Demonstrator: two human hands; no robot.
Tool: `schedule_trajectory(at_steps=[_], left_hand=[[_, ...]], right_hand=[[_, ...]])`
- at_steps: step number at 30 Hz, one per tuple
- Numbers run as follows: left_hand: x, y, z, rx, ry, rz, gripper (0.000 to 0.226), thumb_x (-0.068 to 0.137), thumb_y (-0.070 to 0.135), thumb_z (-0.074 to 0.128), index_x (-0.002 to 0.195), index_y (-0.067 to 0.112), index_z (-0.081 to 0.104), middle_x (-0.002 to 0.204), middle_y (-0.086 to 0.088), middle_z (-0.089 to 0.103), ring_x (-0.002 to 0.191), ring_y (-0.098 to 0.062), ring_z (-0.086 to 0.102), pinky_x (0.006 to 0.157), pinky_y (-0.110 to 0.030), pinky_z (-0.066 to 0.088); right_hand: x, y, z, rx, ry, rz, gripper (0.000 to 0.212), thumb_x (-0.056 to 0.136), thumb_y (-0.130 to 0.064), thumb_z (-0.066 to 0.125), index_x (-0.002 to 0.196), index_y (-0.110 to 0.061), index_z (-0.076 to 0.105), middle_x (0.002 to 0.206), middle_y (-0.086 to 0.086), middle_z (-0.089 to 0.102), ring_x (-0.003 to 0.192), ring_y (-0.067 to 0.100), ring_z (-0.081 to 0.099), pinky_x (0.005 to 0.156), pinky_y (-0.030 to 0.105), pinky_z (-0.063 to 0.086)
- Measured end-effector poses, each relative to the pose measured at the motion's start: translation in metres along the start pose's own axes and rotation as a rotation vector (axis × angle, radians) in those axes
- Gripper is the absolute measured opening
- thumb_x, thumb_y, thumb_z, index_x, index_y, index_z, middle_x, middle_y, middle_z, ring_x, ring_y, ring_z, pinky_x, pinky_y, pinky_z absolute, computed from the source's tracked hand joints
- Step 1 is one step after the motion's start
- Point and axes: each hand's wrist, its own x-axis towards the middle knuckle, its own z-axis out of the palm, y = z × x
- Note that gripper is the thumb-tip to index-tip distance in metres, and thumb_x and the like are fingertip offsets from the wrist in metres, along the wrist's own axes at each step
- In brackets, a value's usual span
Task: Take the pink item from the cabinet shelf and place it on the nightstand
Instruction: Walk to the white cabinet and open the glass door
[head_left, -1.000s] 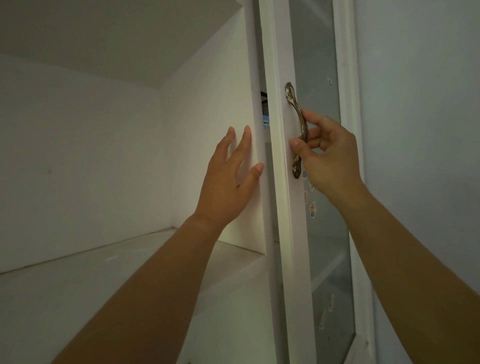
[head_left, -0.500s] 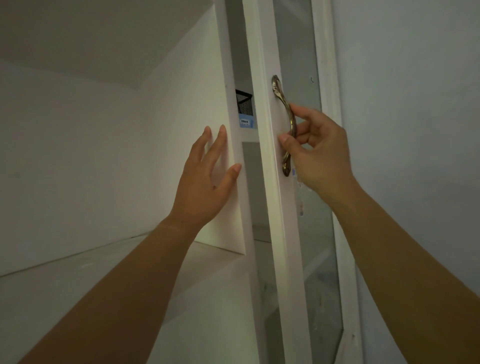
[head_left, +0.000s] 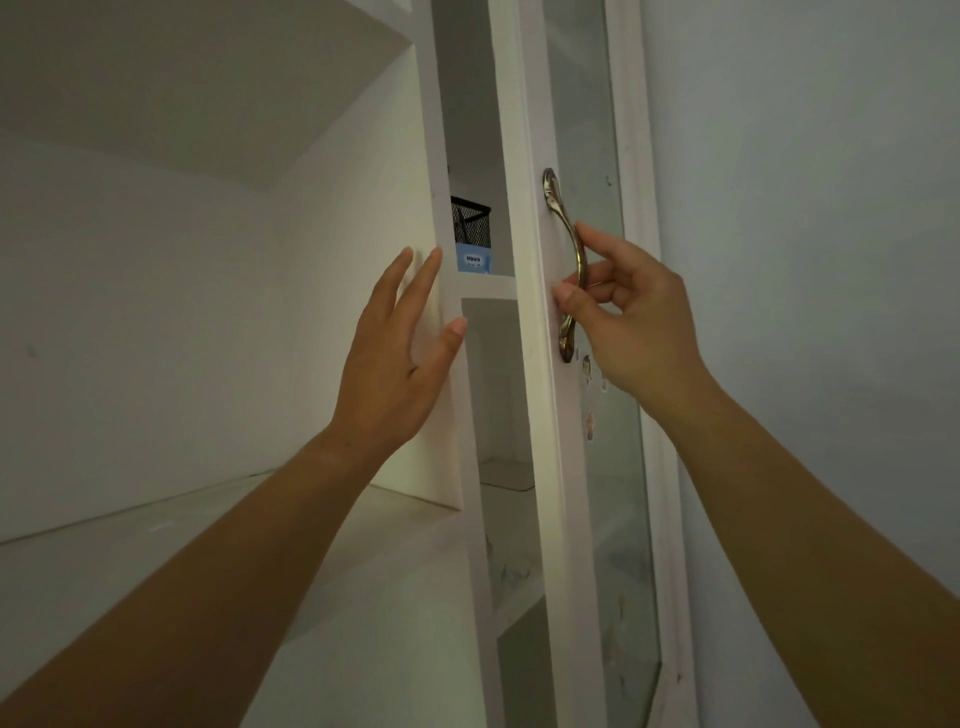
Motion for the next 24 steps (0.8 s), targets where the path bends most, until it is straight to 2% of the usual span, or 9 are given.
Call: schedule_trajectory(at_steps=[5,13,17,20,24], left_hand=[[0.005,0.026,0.0,-0.061,0.036,0.109,0.056,0.09,0.044,0.04,0.142,0.032,0.024,0.153,0.005,0.023,0.138,-0.007,0.019,0.11,-0.03,0.019],[0.015,0.044,0.012,-0.102,-0.019,0.135,0.054,0.091,0.042,0.04,0.142,0.029,0.025,0.149,0.0,0.031,0.136,-0.013,0.027,0.111,-0.037,0.027],[0.023,0.053,0.016,-0.195,-0.021,0.097,0.057,0.09,0.041,0.041,0.142,0.027,0.025,0.148,0.001,0.033,0.134,-0.014,0.031,0.108,-0.032,0.028],[0.03,0.058,0.021,-0.318,-0.102,0.05,0.056,0.093,0.038,0.043,0.143,0.029,0.022,0.147,0.005,0.033,0.133,-0.013,0.032,0.107,-0.035,0.034],[0.033,0.07,0.033,-0.531,-0.244,-0.017,0.054,0.094,0.03,0.042,0.144,0.03,0.02,0.142,0.006,0.04,0.126,-0.008,0.042,0.088,-0.011,0.04]], right_hand=[[0.001,0.0,0.001,-0.013,0.003,0.004,0.048,0.084,-0.017,0.064,0.128,-0.029,0.048,0.084,-0.012,0.059,0.084,0.008,0.061,0.065,-0.001,0.043],[0.0,-0.003,-0.004,-0.003,-0.002,0.008,0.048,0.083,-0.015,0.065,0.127,-0.027,0.049,0.085,-0.007,0.062,0.083,0.009,0.062,0.067,0.001,0.045],[0.0,-0.003,-0.01,-0.014,-0.012,0.009,0.049,0.083,-0.014,0.064,0.128,-0.025,0.048,0.084,-0.008,0.061,0.081,0.006,0.061,0.065,0.0,0.044],[-0.001,-0.004,-0.017,-0.027,-0.02,0.011,0.05,0.083,-0.014,0.064,0.129,-0.024,0.047,0.084,-0.009,0.061,0.078,0.001,0.061,0.064,0.001,0.044],[-0.001,-0.005,-0.032,-0.056,-0.011,-0.001,0.049,0.083,-0.013,0.064,0.127,-0.024,0.048,0.084,-0.01,0.061,0.076,-0.009,0.059,0.065,0.003,0.046]])
